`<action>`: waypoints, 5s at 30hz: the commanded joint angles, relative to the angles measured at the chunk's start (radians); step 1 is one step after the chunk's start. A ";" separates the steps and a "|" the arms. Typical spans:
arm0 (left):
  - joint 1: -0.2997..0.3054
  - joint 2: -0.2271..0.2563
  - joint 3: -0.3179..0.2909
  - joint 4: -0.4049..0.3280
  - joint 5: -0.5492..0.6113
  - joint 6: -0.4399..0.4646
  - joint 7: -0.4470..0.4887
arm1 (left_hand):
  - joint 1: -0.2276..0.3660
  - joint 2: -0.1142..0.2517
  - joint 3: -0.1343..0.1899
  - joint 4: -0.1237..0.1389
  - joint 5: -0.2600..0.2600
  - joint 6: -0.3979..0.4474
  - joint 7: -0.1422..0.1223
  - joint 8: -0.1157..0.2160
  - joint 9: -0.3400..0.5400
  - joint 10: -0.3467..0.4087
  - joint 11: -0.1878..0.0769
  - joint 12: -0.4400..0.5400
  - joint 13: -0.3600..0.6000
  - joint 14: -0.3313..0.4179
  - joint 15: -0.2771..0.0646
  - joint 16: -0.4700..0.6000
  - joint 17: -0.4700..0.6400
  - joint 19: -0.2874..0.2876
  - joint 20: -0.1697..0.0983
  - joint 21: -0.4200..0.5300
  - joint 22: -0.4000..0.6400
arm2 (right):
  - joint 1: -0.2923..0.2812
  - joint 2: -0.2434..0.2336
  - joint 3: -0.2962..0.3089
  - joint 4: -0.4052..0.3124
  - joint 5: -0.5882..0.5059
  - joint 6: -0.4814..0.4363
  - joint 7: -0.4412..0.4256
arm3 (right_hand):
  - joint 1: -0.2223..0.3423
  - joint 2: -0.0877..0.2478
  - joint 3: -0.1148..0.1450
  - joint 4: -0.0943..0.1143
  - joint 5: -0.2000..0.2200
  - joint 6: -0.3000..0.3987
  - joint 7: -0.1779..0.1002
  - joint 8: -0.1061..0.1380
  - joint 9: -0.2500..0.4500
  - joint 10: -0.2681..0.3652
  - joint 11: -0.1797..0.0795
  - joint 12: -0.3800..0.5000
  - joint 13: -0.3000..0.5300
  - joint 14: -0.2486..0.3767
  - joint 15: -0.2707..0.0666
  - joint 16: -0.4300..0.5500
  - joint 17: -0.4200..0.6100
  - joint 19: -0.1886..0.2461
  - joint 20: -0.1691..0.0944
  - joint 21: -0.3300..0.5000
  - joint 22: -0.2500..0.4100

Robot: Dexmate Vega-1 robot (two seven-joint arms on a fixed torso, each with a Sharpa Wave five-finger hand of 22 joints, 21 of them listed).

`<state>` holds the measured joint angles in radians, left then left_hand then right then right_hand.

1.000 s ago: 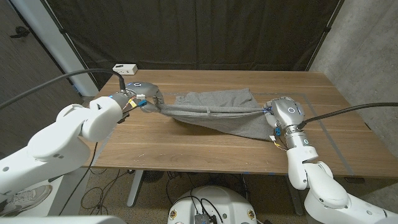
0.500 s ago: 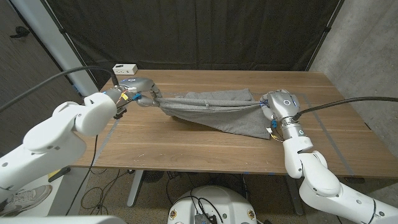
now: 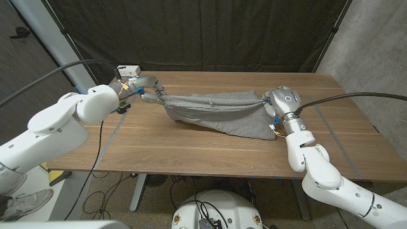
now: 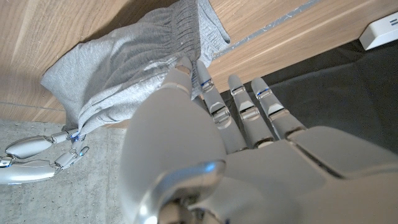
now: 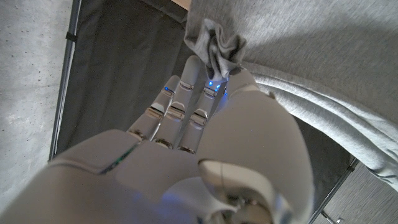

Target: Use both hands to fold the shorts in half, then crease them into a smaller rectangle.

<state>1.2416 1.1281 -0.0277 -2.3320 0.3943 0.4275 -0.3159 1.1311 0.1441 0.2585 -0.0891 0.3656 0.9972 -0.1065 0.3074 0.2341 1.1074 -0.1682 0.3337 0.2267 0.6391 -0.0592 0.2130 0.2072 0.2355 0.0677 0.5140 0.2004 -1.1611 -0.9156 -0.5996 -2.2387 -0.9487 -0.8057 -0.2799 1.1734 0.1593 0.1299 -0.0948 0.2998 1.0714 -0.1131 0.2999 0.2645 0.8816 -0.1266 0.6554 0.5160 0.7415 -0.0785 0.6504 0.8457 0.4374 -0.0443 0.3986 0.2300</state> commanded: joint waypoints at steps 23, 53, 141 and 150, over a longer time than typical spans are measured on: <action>-0.440 0.073 0.404 0.184 -0.162 0.080 -0.017 | 0.022 0.017 0.022 0.019 0.002 0.039 0.043 0.007 0.011 0.021 -0.023 0.019 0.194 0.020 -0.165 -0.004 0.003 -0.001 0.003 0.008 0.002 | 0.164 0.063 0.011 0.162 -0.012 0.171 0.101 | 0.004 0.008 0.001 0.010 0.001 0.006 -0.007 -0.006 0.007 0.004 -0.005 0.017 0.017 0.012 -0.143 -0.012 0.018 -0.010 -0.051 0.017 0.001; -0.551 -0.076 0.417 0.513 -0.508 -0.055 0.020 | 0.075 0.047 0.067 0.034 0.002 -0.015 0.107 0.037 0.084 0.006 0.017 0.099 0.309 0.165 -0.179 0.070 0.077 -0.008 0.010 0.018 0.004 | 0.338 0.146 0.101 0.313 0.477 0.317 0.192 | -0.018 0.038 0.007 0.058 0.009 -0.029 0.006 0.011 0.073 -0.038 0.022 0.032 0.066 0.010 -0.137 0.004 0.088 -0.052 -0.040 0.025 0.004; -0.583 -0.307 0.437 0.768 -0.877 -0.078 0.326 | -0.169 0.029 0.164 0.132 -0.185 -0.801 0.199 -0.138 -0.050 -0.805 0.220 -0.164 -0.003 -0.391 0.144 -0.035 0.001 -0.236 0.133 0.078 0.018 | 0.754 0.255 -0.188 0.693 0.777 0.194 0.332 | -0.367 -0.065 0.015 0.250 -0.105 -0.928 -0.049 -0.111 -0.073 -0.748 0.156 -0.463 -0.223 -0.510 0.086 -0.450 -0.327 -0.316 0.236 0.009 -0.044; -0.548 -0.294 0.429 0.780 -0.866 -0.237 0.287 | -0.200 0.014 0.158 0.132 -0.187 -0.863 0.184 -0.136 -0.051 -0.891 0.239 -0.158 -0.020 -0.496 0.173 -0.042 -0.008 -0.251 0.125 0.076 0.015 | 0.647 0.206 -0.123 0.634 0.787 0.361 0.195 | -0.494 -0.066 -0.042 0.243 -0.087 -0.962 -0.011 -0.113 -0.073 -0.845 0.150 -0.477 -0.264 -0.708 0.103 -0.478 -0.388 -0.420 0.205 -0.061 -0.046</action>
<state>0.6595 0.8234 0.4146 -1.5633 -0.4636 0.3241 0.0064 0.9426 0.1634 0.4170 0.0417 0.1767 0.1513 0.0838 0.1643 0.1813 0.2383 0.0649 0.1702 0.2090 0.1712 0.1106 0.1733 0.1997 -0.0043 0.1963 0.5914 0.2137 -0.4358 -0.6687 -0.7611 -1.5314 -0.1568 -0.5187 0.0131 0.6959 0.0911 0.0978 0.1489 0.2042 0.1152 -0.1249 0.1852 0.1904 0.0611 0.0271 0.1807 0.2578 0.0750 0.0220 0.1736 0.4676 0.0469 0.1733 0.3540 0.1810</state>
